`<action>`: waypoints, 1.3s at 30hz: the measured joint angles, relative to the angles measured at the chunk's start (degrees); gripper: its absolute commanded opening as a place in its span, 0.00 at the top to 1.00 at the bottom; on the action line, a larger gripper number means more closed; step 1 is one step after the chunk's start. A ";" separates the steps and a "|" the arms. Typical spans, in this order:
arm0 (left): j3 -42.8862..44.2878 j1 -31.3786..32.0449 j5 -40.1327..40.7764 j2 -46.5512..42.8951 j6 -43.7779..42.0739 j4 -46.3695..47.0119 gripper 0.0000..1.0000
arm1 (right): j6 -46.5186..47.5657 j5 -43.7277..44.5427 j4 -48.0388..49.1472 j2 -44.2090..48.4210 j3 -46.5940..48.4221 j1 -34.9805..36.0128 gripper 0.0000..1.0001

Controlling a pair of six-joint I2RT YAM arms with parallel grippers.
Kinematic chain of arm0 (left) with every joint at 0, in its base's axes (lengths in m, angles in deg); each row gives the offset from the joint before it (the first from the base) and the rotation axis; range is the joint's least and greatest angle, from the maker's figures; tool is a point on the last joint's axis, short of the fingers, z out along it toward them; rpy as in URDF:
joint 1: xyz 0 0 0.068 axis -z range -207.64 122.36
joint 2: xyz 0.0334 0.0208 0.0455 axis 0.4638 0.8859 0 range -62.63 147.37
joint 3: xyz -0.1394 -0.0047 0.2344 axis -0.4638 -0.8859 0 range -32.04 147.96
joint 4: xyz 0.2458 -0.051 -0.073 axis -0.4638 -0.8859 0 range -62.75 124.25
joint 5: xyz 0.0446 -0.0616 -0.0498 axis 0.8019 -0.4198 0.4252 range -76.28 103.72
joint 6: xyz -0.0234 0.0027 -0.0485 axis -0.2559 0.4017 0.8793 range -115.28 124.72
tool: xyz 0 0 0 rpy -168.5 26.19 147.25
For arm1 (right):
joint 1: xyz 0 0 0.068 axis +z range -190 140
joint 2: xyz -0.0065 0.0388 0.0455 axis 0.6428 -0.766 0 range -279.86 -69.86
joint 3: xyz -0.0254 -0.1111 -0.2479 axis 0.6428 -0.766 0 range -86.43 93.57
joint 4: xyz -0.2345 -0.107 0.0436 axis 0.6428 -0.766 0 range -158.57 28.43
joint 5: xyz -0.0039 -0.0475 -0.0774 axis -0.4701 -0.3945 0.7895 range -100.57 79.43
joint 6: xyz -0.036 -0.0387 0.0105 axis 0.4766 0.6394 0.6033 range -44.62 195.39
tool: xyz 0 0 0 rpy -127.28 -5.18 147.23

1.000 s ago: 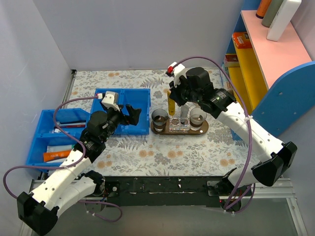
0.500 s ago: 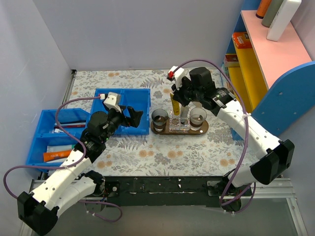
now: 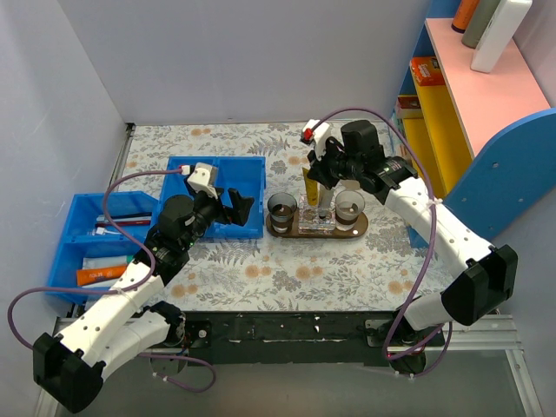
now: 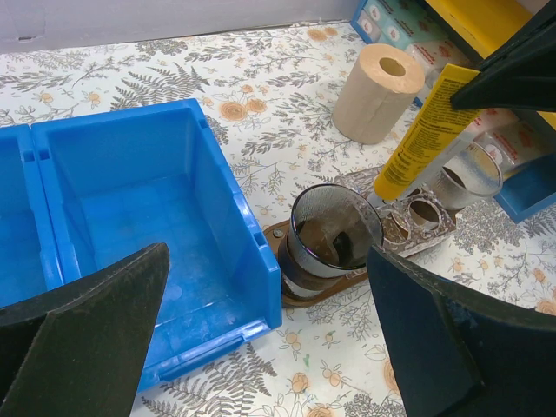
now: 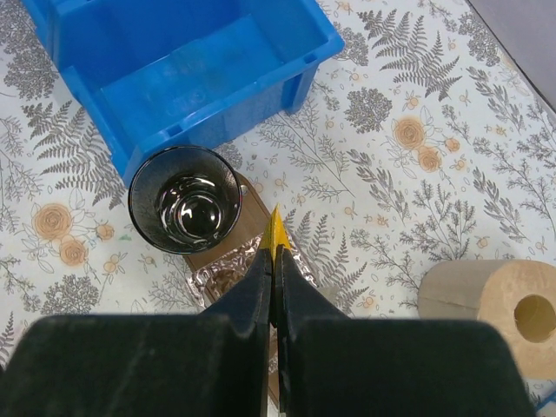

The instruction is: Prepare toiletry sets of a toothbrush and toothpaste on the tray

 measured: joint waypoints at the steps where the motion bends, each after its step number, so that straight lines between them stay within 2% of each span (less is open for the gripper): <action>1: 0.00 0.00 -0.02 0.04 -0.04 0.02 0.02 | 0.04 -0.22 0.02 0.00 -0.26 -0.09 0.99; 39: 0.00 0.00 -0.46 2.43 -0.98 0.83 0.02 | 1.16 -7.19 11.06 -2.08 -11.08 -4.26 0.99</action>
